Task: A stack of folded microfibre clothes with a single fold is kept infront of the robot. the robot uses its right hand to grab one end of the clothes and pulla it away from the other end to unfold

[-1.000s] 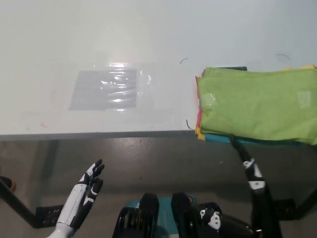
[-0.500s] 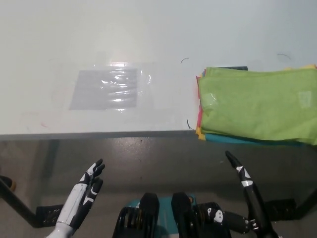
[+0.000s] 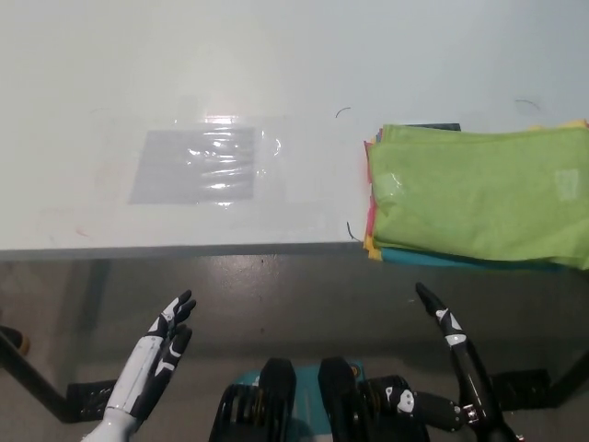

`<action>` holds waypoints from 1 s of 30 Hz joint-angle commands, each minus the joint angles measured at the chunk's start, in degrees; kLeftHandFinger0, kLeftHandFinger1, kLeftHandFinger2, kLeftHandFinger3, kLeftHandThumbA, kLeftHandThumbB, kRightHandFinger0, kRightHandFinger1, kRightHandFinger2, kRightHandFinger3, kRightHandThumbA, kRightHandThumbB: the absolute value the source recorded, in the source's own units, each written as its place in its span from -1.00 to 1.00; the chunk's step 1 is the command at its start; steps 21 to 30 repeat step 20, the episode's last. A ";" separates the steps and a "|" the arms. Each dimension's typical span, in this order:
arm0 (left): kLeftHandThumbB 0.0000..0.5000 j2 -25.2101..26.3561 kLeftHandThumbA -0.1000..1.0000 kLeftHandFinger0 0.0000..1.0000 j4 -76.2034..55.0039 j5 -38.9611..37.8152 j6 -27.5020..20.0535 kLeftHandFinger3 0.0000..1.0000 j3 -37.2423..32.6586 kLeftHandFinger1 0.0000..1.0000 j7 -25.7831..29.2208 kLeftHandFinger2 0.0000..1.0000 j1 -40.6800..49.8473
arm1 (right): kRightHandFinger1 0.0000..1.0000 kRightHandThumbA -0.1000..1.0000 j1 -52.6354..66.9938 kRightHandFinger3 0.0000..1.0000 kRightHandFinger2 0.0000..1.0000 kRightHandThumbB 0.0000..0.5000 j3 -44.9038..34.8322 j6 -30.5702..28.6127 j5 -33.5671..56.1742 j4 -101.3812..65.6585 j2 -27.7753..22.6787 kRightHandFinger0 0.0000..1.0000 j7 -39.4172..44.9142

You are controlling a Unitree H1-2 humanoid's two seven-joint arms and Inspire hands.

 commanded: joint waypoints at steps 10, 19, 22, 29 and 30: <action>0.31 0.38 1.00 1.00 -0.70 -0.27 -1.45 1.00 0.33 1.00 -0.01 1.00 -0.55 | 1.00 1.00 -1.35 1.00 1.00 0.03 -0.92 1.85 0.00 -1.33 0.12 1.00 2.19; 0.32 0.31 1.00 1.00 -1.50 -0.32 -0.65 1.00 0.44 1.00 0.03 1.00 0.77 | 1.00 1.00 -0.58 1.00 1.00 -0.07 -0.58 2.15 -0.22 -1.86 0.28 1.00 3.01; 0.32 0.31 1.00 1.00 -1.50 -0.32 -0.65 1.00 0.44 1.00 0.03 1.00 0.77 | 1.00 1.00 -0.58 1.00 1.00 -0.07 -0.58 2.15 -0.22 -1.86 0.28 1.00 3.01; 0.32 0.31 1.00 1.00 -1.50 -0.32 -0.65 1.00 0.44 1.00 0.03 1.00 0.77 | 1.00 1.00 -0.58 1.00 1.00 -0.07 -0.58 2.15 -0.22 -1.86 0.28 1.00 3.01; 0.32 0.31 1.00 1.00 -1.50 -0.32 -0.65 1.00 0.44 1.00 0.03 1.00 0.77 | 1.00 1.00 -0.58 1.00 1.00 -0.07 -0.58 2.15 -0.22 -1.86 0.28 1.00 3.01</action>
